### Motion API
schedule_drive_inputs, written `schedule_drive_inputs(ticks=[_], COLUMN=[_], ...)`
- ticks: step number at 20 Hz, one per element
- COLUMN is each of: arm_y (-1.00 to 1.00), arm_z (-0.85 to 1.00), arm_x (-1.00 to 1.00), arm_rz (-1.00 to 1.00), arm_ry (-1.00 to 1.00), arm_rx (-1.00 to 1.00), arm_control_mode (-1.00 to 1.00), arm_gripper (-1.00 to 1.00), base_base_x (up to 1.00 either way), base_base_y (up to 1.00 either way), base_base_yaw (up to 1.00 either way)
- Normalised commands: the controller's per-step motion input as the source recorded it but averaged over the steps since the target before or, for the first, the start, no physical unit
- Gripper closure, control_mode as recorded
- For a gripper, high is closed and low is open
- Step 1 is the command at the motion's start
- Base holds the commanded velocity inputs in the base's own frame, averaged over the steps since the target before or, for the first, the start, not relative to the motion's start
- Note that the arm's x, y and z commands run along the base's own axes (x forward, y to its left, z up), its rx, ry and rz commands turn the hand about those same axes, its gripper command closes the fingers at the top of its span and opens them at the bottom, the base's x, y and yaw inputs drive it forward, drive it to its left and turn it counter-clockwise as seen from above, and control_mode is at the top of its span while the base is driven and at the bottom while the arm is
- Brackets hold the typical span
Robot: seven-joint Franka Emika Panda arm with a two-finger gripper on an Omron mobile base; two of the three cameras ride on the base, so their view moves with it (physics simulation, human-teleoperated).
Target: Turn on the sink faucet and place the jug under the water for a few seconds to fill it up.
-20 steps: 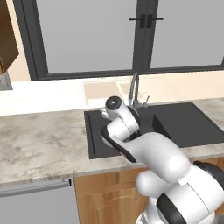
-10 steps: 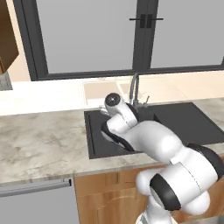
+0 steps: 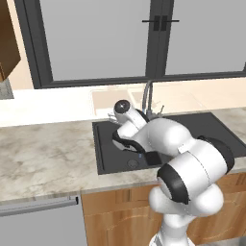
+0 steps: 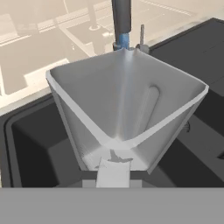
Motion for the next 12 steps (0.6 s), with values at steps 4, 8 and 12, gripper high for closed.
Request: schedule_drive_inputs(ticks=[4, 8, 12], arm_y=[0.00, -0.02, -0.20], arm_z=[-0.03, 0.00, 0.00], arm_x=[0.36, 0.38, 0.34], arm_rz=[0.00, 0.00, 0.00], arm_ry=[0.00, 0.00, 0.00], arm_rx=[0.00, 0.00, 0.03], arm_control_mode=[-1.00, -1.00, -1.00], arm_gripper=[1.00, 1.00, 1.00], base_base_x=[0.00, 0.00, 0.00], base_base_y=[0.00, 0.00, 0.00], base_base_yaw=[0.00, 0.00, 0.00])
